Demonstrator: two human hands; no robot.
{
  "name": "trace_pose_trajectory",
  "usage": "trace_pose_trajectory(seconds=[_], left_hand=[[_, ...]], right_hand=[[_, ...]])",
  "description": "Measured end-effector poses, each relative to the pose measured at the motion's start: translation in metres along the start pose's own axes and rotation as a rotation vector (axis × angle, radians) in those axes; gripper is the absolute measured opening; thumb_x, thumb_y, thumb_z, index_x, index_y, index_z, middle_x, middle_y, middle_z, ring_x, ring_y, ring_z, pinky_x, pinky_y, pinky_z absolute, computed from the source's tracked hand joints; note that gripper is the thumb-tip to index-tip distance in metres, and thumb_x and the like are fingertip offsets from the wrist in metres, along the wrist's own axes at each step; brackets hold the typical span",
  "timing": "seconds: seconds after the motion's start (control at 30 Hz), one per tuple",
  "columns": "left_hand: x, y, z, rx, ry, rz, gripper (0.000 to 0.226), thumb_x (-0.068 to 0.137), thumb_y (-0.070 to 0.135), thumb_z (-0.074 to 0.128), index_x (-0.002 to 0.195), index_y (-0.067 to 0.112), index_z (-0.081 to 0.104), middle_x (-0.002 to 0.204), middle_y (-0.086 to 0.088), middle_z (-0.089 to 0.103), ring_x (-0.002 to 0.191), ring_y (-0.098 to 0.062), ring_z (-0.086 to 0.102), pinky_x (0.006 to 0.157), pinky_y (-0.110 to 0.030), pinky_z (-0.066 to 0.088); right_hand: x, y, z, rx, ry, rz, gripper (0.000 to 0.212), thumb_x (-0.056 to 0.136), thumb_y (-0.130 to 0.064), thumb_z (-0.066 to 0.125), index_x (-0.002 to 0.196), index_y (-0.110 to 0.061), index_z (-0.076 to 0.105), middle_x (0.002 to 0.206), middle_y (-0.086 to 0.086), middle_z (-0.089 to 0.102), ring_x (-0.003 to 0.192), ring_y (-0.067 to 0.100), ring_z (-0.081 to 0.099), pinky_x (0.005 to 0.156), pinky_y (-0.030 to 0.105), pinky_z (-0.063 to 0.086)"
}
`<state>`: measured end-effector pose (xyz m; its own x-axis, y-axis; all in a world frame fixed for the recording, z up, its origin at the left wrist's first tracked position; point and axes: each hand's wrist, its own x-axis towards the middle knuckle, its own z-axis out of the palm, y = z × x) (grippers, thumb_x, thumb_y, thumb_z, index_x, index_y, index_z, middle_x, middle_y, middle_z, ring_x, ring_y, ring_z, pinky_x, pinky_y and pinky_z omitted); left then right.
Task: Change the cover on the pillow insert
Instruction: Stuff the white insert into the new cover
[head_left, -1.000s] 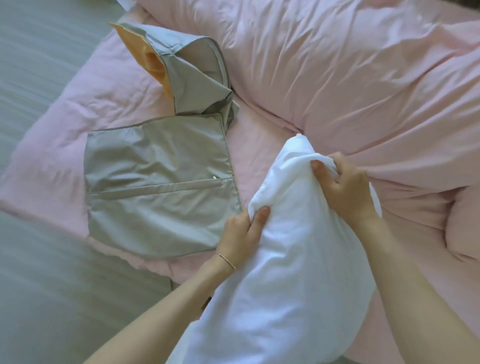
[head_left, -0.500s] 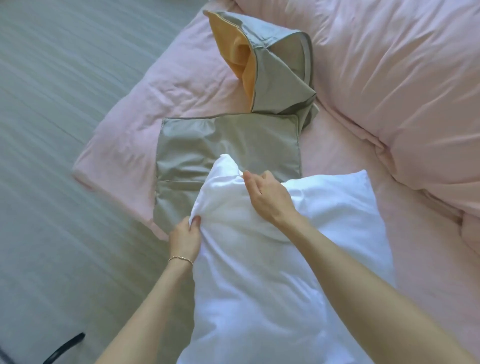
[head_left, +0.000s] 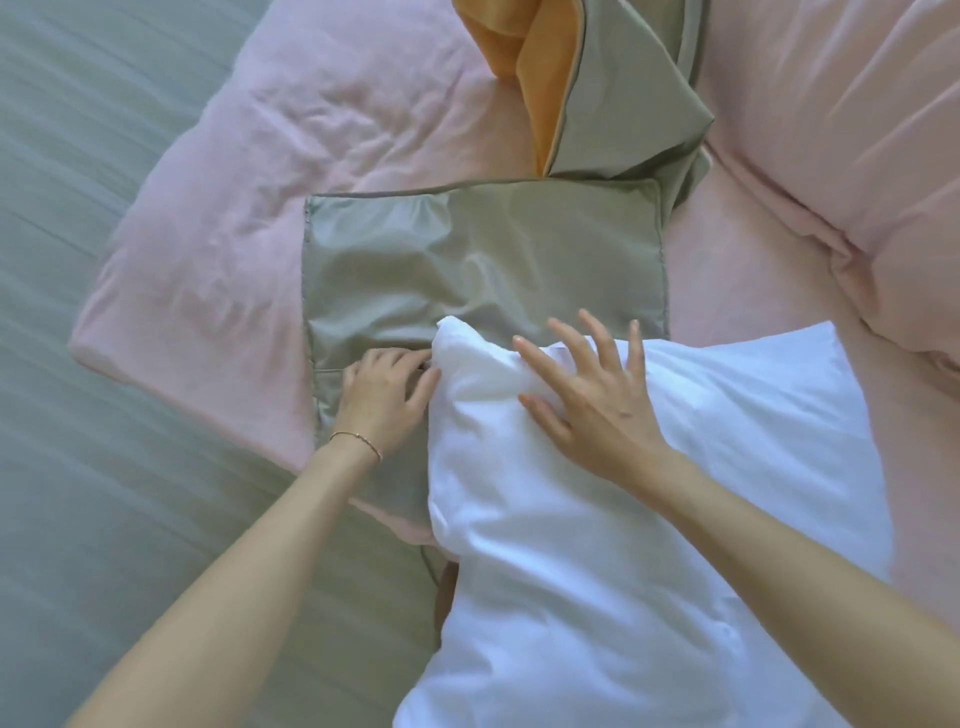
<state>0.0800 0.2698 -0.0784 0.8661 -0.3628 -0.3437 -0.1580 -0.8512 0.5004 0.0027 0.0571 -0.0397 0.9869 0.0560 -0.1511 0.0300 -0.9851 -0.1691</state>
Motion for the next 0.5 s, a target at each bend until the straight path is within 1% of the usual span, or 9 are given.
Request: trace_pose_trajectory(seconds=[0.07,0.13,0.2,0.27,0.3,0.33,0.4,0.43,0.5], left_hand=[[-0.003,0.000,0.002,-0.148,0.000,0.040,0.068,0.079,0.059,0.021,0.121,0.019,0.057,0.107,0.004,0.064,0.106,-0.020,0.055,0.096,-0.035,0.028],[-0.012,0.003,0.003,-0.302,0.074,0.105,0.063,0.083,0.054,0.037,0.132,0.016,0.045,0.108,0.002,0.062,0.102,-0.020,0.058,0.094,-0.037,0.037],[-0.023,0.008,0.005,-0.229,0.128,0.268,0.062,0.087,0.053,0.042,0.137,0.016,0.035,0.123,-0.007,0.056,0.112,-0.020,0.051,0.095,-0.033,0.037],[-0.033,0.013,0.011,-0.170,0.049,0.374,0.064,0.090,0.059,0.033,0.135,0.013,0.040,0.135,-0.013,0.047,0.122,-0.020,0.042,0.100,-0.031,0.034],[-0.038,0.017,0.013,-0.181,-0.053,0.352,0.069,0.089,0.063,0.029,0.134,0.012,0.044,0.137,-0.011,0.046,0.124,-0.020,0.041,0.101,-0.029,0.033],[-0.042,0.020,0.013,-0.209,-0.165,0.279,0.070,0.088,0.065,0.029,0.133,0.014,0.045,0.137,-0.006,0.047,0.124,-0.018,0.042,0.101,-0.027,0.033],[-0.048,0.020,0.014,-0.250,-0.347,0.091,0.052,0.091,0.053,0.037,0.131,0.020,0.042,0.131,0.000,0.052,0.119,-0.020,0.048,0.093,-0.026,0.035],[-0.049,0.019,0.012,-0.250,-0.397,0.037,0.043,0.093,0.045,0.040,0.129,0.021,0.041,0.124,-0.001,0.056,0.113,-0.022,0.051,0.087,-0.028,0.037],[-0.052,0.019,0.005,-0.226,-0.424,0.020,0.038,0.095,0.039,0.040,0.128,0.021,0.037,0.113,-0.004,0.060,0.104,-0.028,0.054,0.080,-0.032,0.039]], right_hand=[[-0.008,0.006,-0.006,0.006,-0.103,0.076,0.054,0.088,-0.056,0.026,0.135,-0.035,0.042,0.133,0.010,0.049,0.129,0.035,0.033,0.104,0.063,0.015],[-0.014,0.009,-0.010,0.010,-0.241,0.132,0.064,0.085,-0.060,0.012,0.139,-0.037,0.037,0.126,0.007,0.055,0.120,0.033,0.043,0.102,0.054,0.023],[-0.016,0.006,-0.013,-0.017,-0.295,0.095,0.069,0.083,-0.058,0.006,0.141,-0.032,0.034,0.111,0.004,0.062,0.107,0.029,0.051,0.091,0.044,0.030],[-0.018,-0.004,-0.015,-0.017,-0.313,0.010,0.068,0.086,-0.054,0.010,0.140,-0.024,0.039,0.095,0.004,0.067,0.094,0.028,0.056,0.080,0.041,0.033],[-0.018,-0.009,-0.016,-0.012,-0.314,-0.041,0.069,0.086,-0.053,0.011,0.139,-0.022,0.041,0.090,0.004,0.067,0.090,0.028,0.056,0.077,0.040,0.034],[-0.017,-0.013,-0.016,-0.011,-0.328,-0.084,0.071,0.085,-0.054,0.008,0.140,-0.021,0.039,0.090,0.003,0.067,0.091,0.027,0.056,0.076,0.039,0.033],[-0.014,-0.009,-0.020,0.030,-0.366,-0.114,0.079,0.080,-0.059,0.000,0.143,-0.025,0.032,0.103,0.001,0.064,0.101,0.025,0.051,0.080,0.036,0.032],[-0.010,-0.004,-0.023,0.075,-0.360,-0.090,0.080,0.078,-0.062,0.001,0.144,-0.026,0.029,0.113,0.001,0.061,0.107,0.024,0.048,0.083,0.036,0.031],[-0.006,0.011,-0.028,0.135,-0.338,-0.019,0.078,0.077,-0.066,0.007,0.145,-0.031,0.025,0.132,0.002,0.049,0.122,0.024,0.038,0.095,0.037,0.030]])
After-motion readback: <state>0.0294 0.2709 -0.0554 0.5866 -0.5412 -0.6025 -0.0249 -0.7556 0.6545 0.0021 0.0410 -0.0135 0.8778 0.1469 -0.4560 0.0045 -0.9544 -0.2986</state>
